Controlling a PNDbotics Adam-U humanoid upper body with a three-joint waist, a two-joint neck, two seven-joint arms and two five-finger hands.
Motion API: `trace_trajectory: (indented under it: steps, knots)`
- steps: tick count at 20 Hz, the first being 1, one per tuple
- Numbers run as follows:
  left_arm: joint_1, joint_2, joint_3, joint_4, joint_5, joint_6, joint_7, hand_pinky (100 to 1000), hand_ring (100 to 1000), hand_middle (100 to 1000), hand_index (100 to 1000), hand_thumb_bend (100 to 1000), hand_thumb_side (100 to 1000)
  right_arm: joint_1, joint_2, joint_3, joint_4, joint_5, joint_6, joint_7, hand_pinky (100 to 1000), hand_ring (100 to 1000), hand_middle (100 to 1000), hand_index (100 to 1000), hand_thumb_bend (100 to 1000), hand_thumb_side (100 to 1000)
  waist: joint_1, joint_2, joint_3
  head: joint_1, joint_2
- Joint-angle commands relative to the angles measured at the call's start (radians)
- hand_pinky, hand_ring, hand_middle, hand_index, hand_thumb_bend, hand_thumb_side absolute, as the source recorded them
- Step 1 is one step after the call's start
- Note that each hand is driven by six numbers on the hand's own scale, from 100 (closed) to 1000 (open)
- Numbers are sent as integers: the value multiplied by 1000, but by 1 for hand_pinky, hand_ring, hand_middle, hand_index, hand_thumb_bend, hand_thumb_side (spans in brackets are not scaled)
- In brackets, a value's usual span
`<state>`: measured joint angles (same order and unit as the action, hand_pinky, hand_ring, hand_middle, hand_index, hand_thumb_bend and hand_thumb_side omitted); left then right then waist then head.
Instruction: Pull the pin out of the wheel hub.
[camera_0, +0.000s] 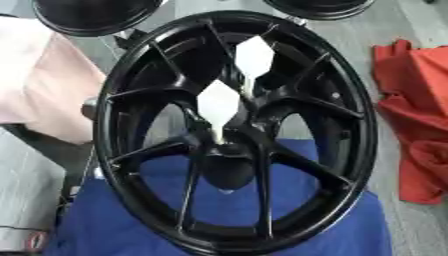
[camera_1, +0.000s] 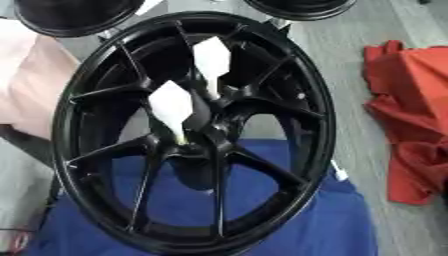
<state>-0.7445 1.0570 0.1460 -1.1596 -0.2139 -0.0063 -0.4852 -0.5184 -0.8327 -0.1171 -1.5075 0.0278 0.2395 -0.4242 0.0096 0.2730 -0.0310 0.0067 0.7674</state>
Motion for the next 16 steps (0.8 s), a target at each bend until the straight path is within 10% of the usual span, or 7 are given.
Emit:
trace_trajectory:
  steps: [1, 6, 16]
  knots:
    - [-34, 26, 76, -27, 52, -6, 53, 728, 626, 628, 759, 133, 585, -11, -37, -12, -18, 2, -2, -5, 808, 661, 710, 743, 100, 809, -1, -15, 5, -2, -4]
    - [-56, -12, 148, -100, 137, 68, 139, 703, 592, 596, 751, 106, 598, -17, -40, -10, -24, 0, -4, -7, 808, 661, 710, 743, 100, 806, -6, -16, 10, -7, -12]
    - [-11, -38, 99, -177, 317, 92, 319, 694, 575, 576, 745, 100, 613, -33, -44, -6, -41, 6, -5, 2, 808, 661, 710, 744, 100, 800, -13, -15, 0, -3, -25]
